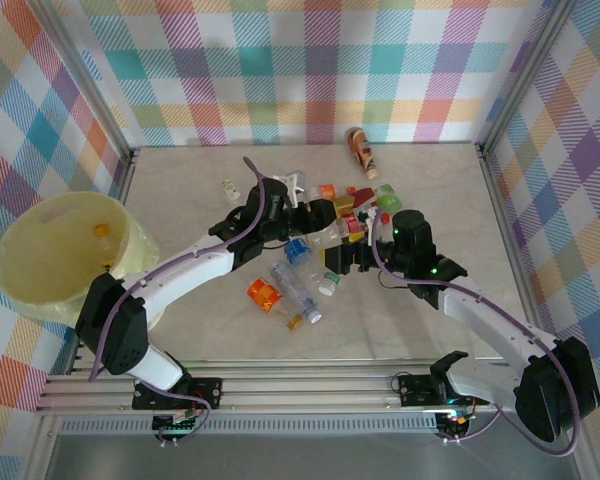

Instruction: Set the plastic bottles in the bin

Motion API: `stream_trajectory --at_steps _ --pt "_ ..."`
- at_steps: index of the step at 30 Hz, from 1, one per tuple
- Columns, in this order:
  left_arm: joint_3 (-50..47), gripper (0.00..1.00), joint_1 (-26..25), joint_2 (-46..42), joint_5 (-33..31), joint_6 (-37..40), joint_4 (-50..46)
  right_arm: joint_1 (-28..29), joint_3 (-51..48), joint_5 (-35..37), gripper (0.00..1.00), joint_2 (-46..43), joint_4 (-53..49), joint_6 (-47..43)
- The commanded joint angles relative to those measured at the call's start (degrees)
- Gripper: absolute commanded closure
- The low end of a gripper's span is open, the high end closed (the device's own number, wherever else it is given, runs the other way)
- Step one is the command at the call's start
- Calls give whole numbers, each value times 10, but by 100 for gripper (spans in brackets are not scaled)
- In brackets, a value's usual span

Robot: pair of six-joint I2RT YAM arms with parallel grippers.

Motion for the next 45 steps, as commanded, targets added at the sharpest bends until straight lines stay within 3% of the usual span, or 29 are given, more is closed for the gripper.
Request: stream_trajectory --at_steps 1,7,15,25,30,34,36,41,45 --pt "18 49 -5 -33 -80 26 -59 2 24 32 0 -10 -47 -46" --pt "60 49 -3 -66 -204 76 -207 2 8 155 0 -19 -44 -39" --pt "112 50 9 -155 -371 133 -374 1 -5 243 0 -8 -31 -22" --pt "210 51 16 -273 -673 164 -572 1 10 229 0 27 -11 -37" --pt "252 52 22 -305 -800 190 -616 1 15 213 0 43 -8 -44" --pt "257 51 55 -325 -901 270 -582 2 20 203 0 49 -11 -53" --pt "247 50 104 -334 -887 315 -546 1 21 200 0 51 -9 -54" --pt "251 51 308 -298 -694 311 -568 2 30 184 0 59 -8 -51" --pt "248 52 435 -256 -594 305 -566 2 34 176 0 56 -15 -49"
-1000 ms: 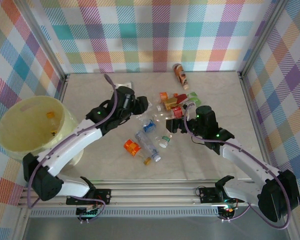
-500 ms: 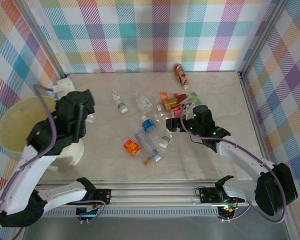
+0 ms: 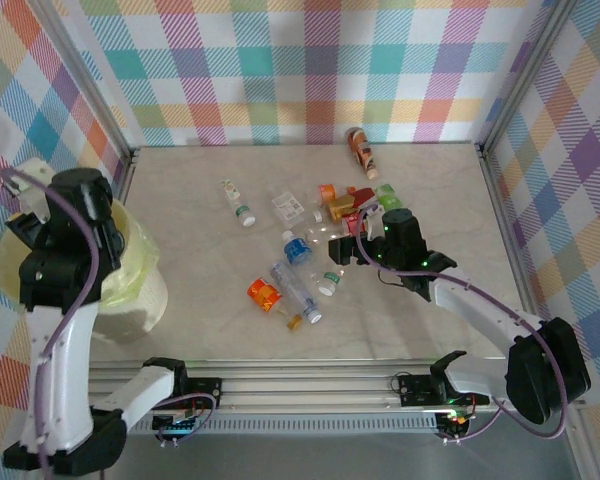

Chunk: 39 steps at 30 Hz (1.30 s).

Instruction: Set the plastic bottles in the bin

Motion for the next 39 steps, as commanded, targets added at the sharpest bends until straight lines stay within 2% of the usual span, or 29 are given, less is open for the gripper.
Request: stream_trajectory --at_steps 1,5,12,17,22,32,37,39 --pt "-5 52 100 37 140 8 0 2 23 -17 0 -3 10 -8" --pt "-36 54 237 67 268 -9 16 2 17 -16 0 -7 10 -12" --pt "-107 54 356 87 382 -44 72 2 20 -22 0 -5 4 -25" --pt "-184 45 366 73 372 -33 153 2 20 -26 0 0 9 -21" --pt "-230 44 366 66 427 -27 211 2 21 -34 0 6 10 -16" --pt "-249 34 366 72 532 -21 253 2 16 -38 0 5 15 -12" --pt "-247 26 365 66 545 -23 257 2 14 -36 0 3 13 -14" --pt "-245 19 365 63 542 -26 255 2 12 -34 0 2 13 -14"
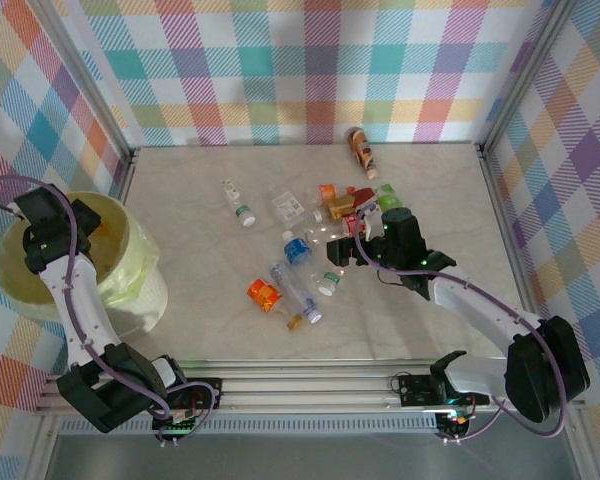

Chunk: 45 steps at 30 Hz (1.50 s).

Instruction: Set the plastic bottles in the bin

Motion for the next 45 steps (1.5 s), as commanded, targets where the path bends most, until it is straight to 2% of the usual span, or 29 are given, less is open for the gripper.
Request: stream_trajectory --at_steps 1,9,13,18,21,24,30,35,40,45 --pt "4 17 1 -19 15 2 12 2 7 -6 0 -5 14 -1" --pt "54 8 1 -20 28 -38 -46 2 -6 19 0 -15 10 11" --pt "73 1 -12 -36 40 -75 -74 2 -19 55 0 -21 0 51" --pt "81 0 -48 -66 35 -120 -92 2 -41 99 0 -26 -38 125" --pt "78 0 -81 -82 53 -143 -87 2 -44 120 0 -24 -73 178" --pt "75 0 -120 -93 83 -164 -69 2 -43 104 0 -9 -94 210" --pt "52 0 -242 -112 99 -208 -7 2 -26 79 0 33 -127 297" --pt "9 0 -326 -114 143 -262 84 3 -12 53 0 62 -136 351" --pt "-29 0 -412 -106 147 -287 165 9 2 65 0 81 -139 365" --pt "-38 0 -468 -100 108 -273 172 34 4 121 0 92 -141 391"
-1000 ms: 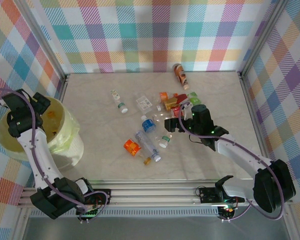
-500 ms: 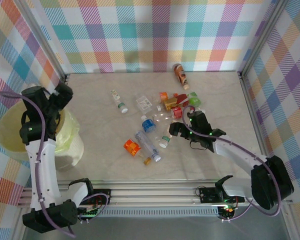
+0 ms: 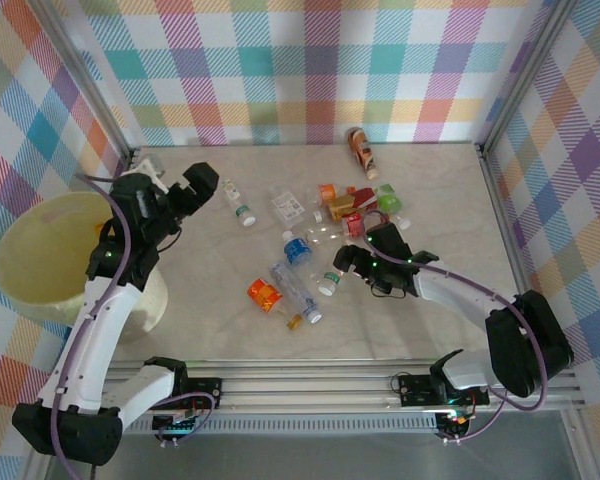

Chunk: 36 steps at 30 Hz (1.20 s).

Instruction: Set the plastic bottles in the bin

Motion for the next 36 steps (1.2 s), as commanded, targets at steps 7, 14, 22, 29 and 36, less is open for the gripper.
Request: stream_trajectory --at_steps 7,14,22,29,36 --pt "8 0 -32 13 -29 16 18 40 63 73 0 66 -28 21" --pt "23 0 -33 12 -55 37 -24 61 119 109 0 136 -49 2" --pt "29 0 -33 5 -70 46 -50 61 114 172 1 144 -100 -15" --pt "38 0 -33 15 -61 49 -53 42 68 140 1 118 -80 -101" --pt "35 0 -36 30 -51 45 -49 41 54 139 8 131 -57 -123"
